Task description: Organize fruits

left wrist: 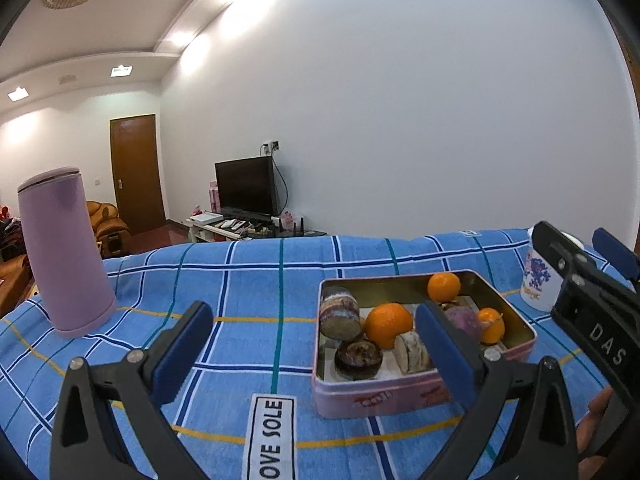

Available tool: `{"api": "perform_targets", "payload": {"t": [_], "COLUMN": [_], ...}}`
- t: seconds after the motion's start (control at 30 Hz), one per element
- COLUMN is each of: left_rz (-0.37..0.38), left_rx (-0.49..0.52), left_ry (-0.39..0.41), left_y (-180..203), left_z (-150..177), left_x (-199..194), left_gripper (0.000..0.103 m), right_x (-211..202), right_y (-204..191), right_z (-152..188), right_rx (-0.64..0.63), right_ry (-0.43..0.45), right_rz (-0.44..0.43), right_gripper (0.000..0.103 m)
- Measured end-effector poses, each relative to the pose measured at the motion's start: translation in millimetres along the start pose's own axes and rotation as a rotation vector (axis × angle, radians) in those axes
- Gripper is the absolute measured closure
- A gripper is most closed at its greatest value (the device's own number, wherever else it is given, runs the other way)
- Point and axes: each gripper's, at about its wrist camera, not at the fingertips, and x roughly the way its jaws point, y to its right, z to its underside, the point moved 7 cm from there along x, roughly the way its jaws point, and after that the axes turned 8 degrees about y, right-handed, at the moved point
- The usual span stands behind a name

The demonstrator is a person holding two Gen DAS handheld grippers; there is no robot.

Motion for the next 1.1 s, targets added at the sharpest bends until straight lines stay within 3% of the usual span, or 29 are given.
{"api": "perform_targets", "payload": {"t": [0.3,1.1], "left_rz": [0.0,-0.001], "left_rx": [0.008,0.003], "left_ry": [0.018,0.0], "left_y": [4.0,2.9], "left_z": [-0.5,2.2], "left_x": [-16.8,-14.9], "left_gripper": [0.0,0.0], "right_x": [-17.3,-17.8], "right_y": [3.1,6.5], "right_z": [-3.7,-4.2], "right_rx": [-0.013,-0.014], "right_ry": [0.03,0.026], "right_rz": [0.017,0.032], "right_gripper": [0.019,0.018]}}
